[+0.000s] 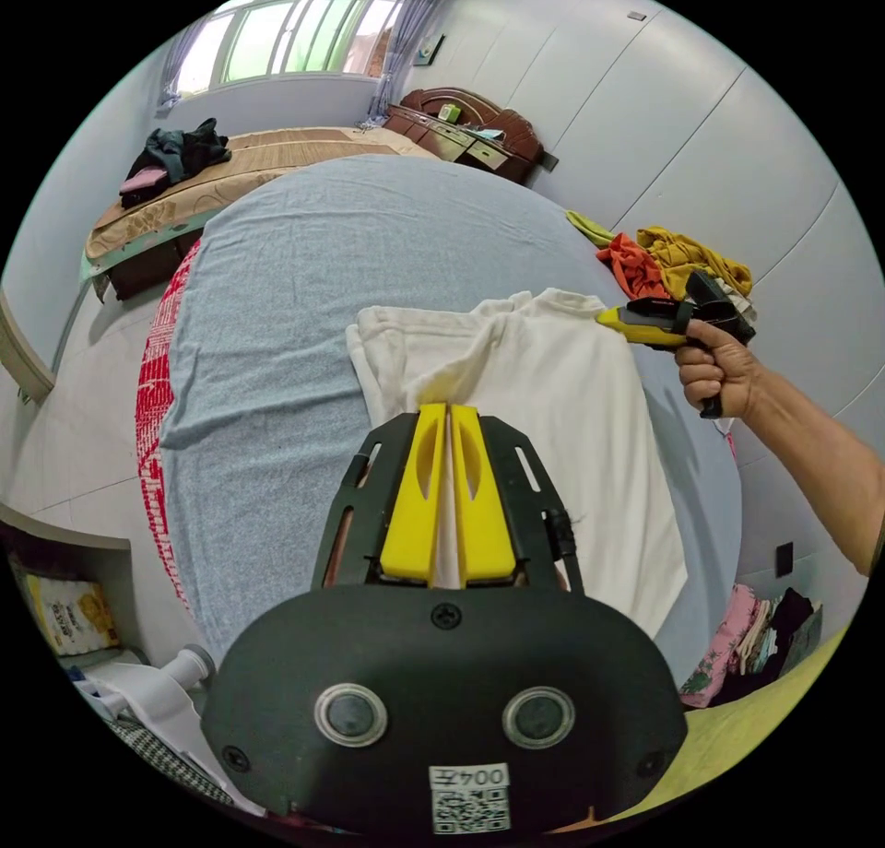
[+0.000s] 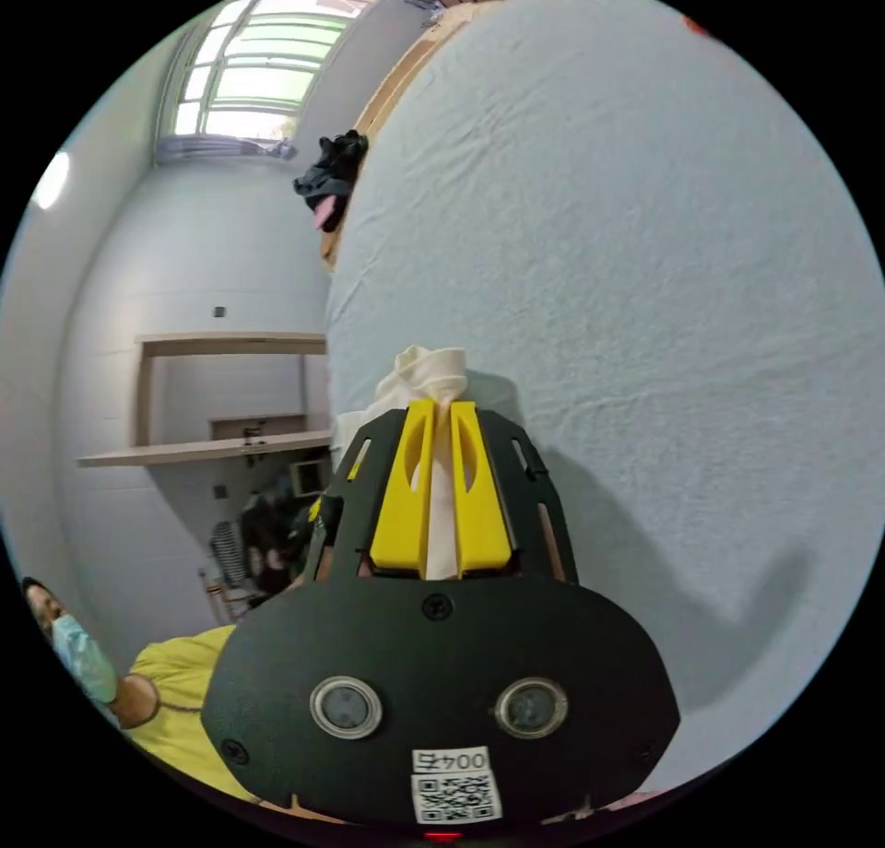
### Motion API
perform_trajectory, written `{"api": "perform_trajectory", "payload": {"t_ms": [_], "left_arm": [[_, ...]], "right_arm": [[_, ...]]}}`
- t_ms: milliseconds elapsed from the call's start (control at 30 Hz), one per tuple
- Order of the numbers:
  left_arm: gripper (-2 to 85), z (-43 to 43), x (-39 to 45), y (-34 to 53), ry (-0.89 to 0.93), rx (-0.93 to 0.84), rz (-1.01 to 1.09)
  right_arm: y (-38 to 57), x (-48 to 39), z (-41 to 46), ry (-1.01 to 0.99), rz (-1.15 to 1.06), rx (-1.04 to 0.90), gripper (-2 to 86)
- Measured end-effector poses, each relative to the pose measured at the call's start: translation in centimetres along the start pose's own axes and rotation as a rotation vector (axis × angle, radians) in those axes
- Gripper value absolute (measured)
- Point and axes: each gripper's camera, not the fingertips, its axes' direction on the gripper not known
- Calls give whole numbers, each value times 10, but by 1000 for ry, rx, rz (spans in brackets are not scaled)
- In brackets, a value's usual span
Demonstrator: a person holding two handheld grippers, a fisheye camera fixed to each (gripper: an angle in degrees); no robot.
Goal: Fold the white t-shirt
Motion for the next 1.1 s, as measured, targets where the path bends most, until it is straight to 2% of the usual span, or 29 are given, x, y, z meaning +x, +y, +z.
{"api": "perform_trajectory", "payload": {"t_ms": [200,333,533,633,767,900,1033,1100], "left_arm": [[8,4,3,-15,-14,-1,10],[8,7,3,-27,-10,-15,10],[9,9,3,-44,2,-44,-8],[9,10,8,-52,-25,-60,14],[9,11,14,-63,-47,-83,39],[8,6,20,-74,-74,-113,60],[3,-17,47,-83,-141,-23,163],[3,-13,56,-89,-184,-39,224]], "right_arm": [[5,-40,13,104,-41,36,46],[60,-94,2,383,-167,46,16],[186,-147,57,383,-290,-166,-5],[223,-166,95,457,-298,-180,-7],[227,-177,141,570,-264,-271,-7],[217,-192,153,543,-215,-269,-8],[214,-213,163,544,-211,-256,-8],[212,-224,168,555,-213,-256,-7]]}}
